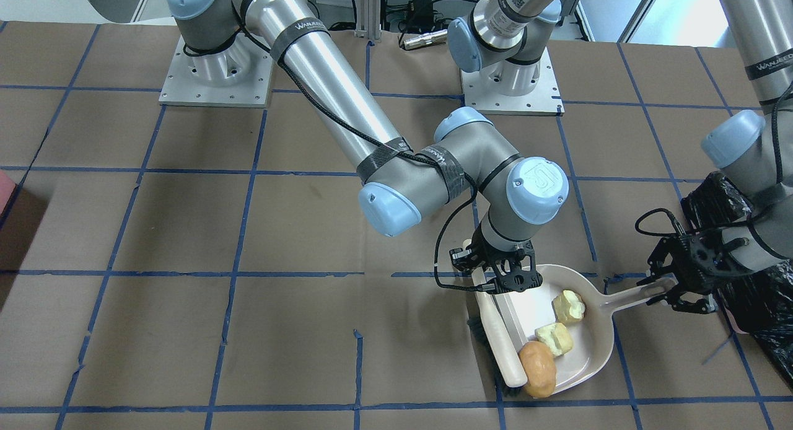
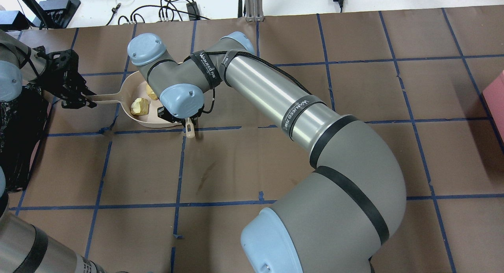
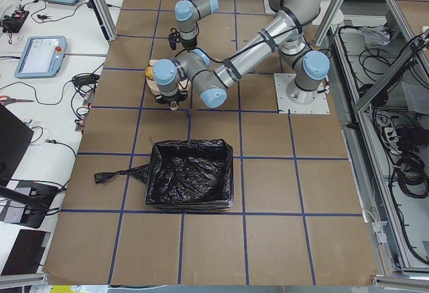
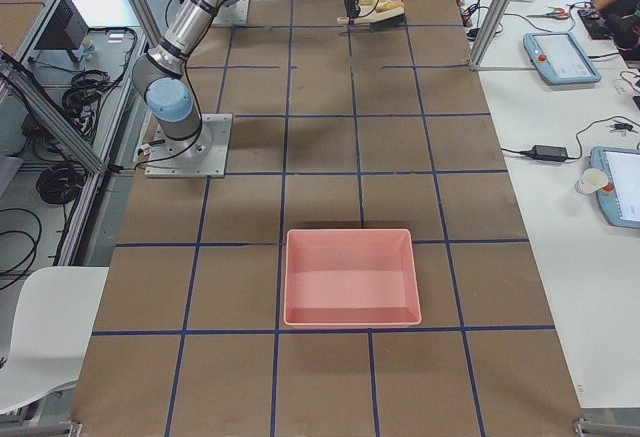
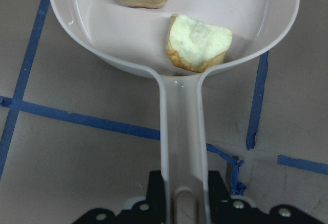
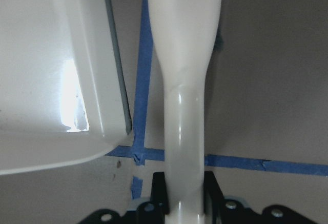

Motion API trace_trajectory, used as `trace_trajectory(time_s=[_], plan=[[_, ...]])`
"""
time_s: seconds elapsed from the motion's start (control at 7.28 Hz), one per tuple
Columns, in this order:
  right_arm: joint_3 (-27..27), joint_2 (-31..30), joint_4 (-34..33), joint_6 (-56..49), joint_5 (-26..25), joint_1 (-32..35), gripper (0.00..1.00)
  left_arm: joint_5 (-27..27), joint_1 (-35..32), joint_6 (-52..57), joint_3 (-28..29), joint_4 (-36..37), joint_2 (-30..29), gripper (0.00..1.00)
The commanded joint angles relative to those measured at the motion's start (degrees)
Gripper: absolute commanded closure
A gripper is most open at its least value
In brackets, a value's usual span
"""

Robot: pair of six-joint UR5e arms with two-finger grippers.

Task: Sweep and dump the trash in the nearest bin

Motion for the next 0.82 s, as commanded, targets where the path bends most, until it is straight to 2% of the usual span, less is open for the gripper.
trace_trajectory(time_s=[0.0, 0.27, 0.41, 0.69], plan=[[-0.09, 1.22, -2.71, -7.87, -0.05, 0.05, 0.97, 0.0, 0.04, 0.01, 0.0, 0.07, 0.23, 0.99], [-0.26, 1.23, -2.64, -12.72, -0.13, -0.04, 0.97, -0.96, 0.13, 0.97, -0.17, -0.01, 0.32, 0.99], [-0.26, 0.27, 2.06, -12.92, -0.13, -0.21, 0.96, -4.97, 0.74, 1.06, -0.44, -0.28, 0.15, 0.99], [-0.35, -0.36, 4.4, -13.27, -0.05, -0.12, 0.96, -5.97, 1.18, 1.24, -1.31, -0.19, 0.15, 0.99]])
